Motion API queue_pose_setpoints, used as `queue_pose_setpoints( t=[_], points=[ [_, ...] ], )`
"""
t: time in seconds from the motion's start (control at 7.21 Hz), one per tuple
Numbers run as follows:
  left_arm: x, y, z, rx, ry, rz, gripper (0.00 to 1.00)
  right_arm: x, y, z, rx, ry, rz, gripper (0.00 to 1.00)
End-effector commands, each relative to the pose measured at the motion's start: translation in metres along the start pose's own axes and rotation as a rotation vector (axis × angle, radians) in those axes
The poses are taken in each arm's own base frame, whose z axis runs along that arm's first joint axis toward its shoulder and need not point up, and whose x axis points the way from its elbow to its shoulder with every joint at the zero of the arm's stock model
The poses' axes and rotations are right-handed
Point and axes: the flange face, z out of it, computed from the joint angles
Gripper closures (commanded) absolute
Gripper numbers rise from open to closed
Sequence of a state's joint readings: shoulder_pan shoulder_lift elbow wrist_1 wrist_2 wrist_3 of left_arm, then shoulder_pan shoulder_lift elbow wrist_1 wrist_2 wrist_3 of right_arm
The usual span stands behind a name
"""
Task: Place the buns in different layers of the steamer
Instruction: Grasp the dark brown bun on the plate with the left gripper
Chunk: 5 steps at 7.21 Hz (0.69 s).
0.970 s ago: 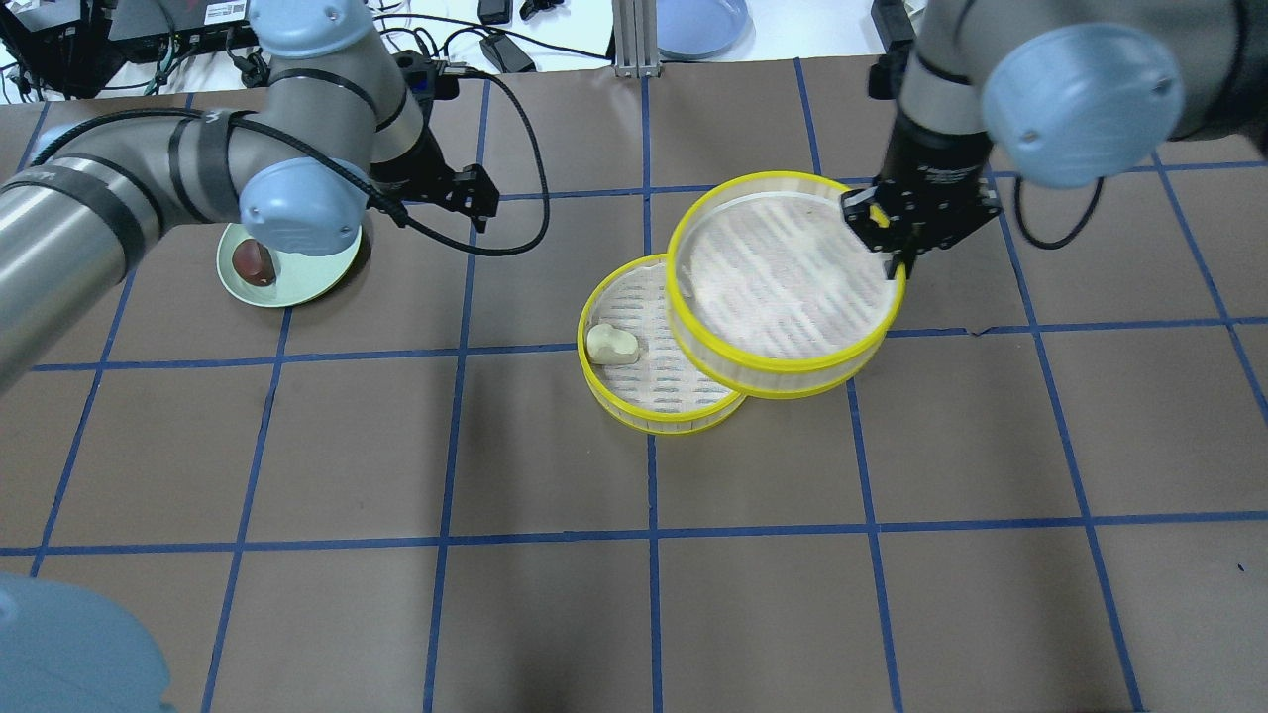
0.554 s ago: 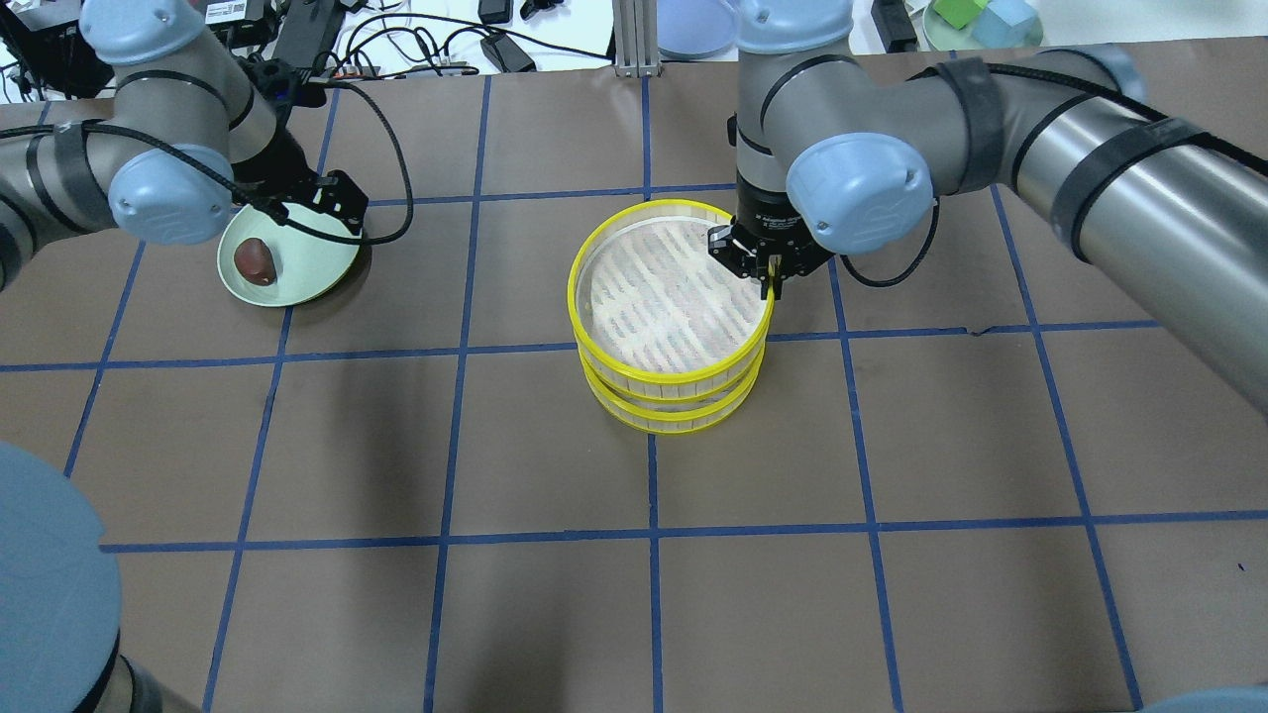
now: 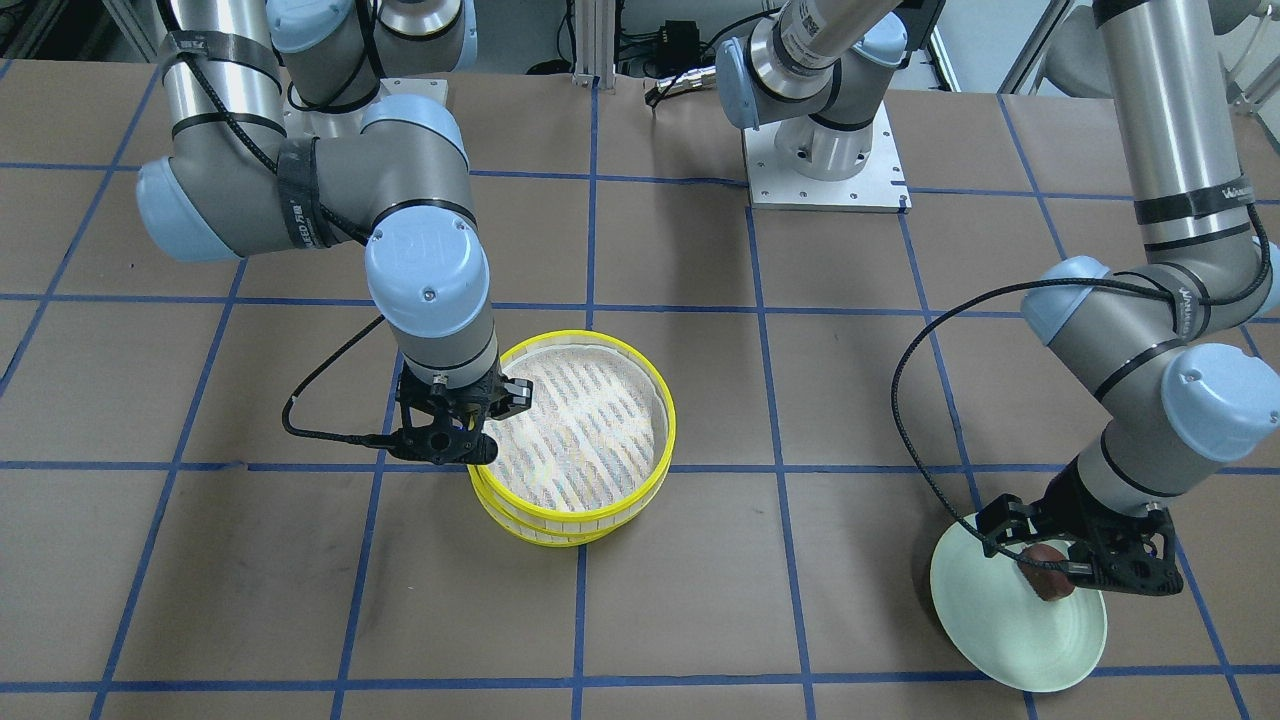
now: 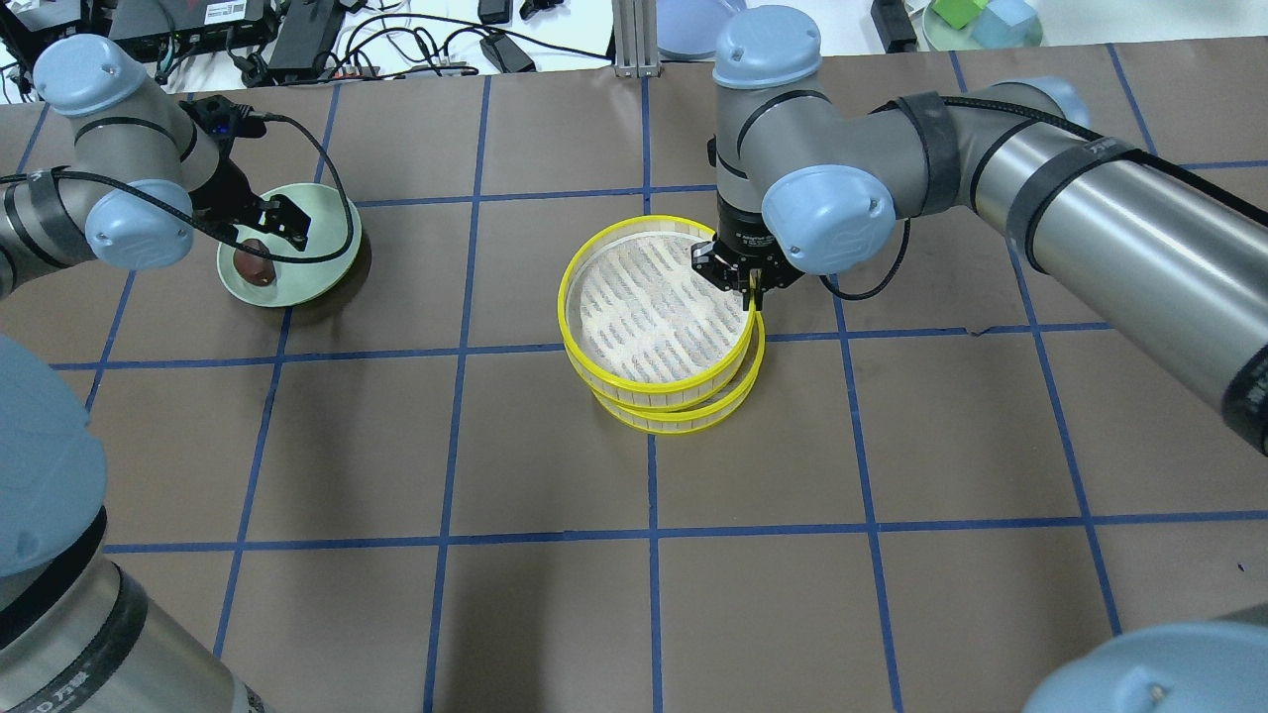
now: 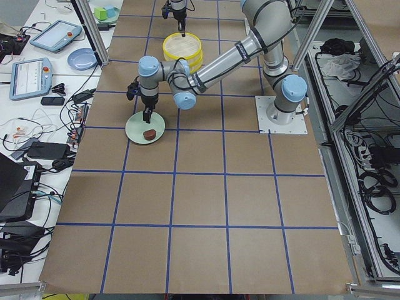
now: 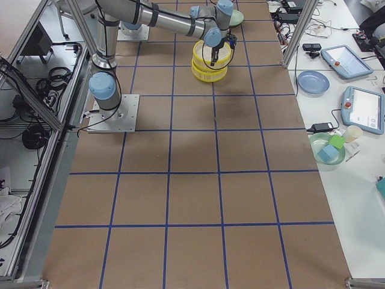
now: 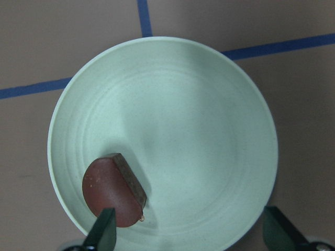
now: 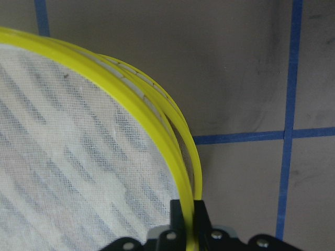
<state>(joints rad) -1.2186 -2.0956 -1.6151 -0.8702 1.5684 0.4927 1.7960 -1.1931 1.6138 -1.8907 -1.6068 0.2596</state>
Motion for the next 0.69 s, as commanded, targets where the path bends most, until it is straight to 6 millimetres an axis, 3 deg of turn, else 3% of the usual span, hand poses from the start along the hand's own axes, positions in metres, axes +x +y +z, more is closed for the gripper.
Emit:
queue_pose_setpoints(
  t=[0.0, 0.55],
  points=[
    [-0.017, 0.001, 0.021, -0.023, 0.005, 0.022, 0.0, 0.002, 0.001, -0.004, 0.013, 0.002, -0.02, 1.0],
    [-0.034, -0.003, 0.029, -0.009, -0.006, 0.097, 0.0, 0.012, -0.003, -0.004, 0.016, 0.029, -0.1, 1.0]
  ],
)
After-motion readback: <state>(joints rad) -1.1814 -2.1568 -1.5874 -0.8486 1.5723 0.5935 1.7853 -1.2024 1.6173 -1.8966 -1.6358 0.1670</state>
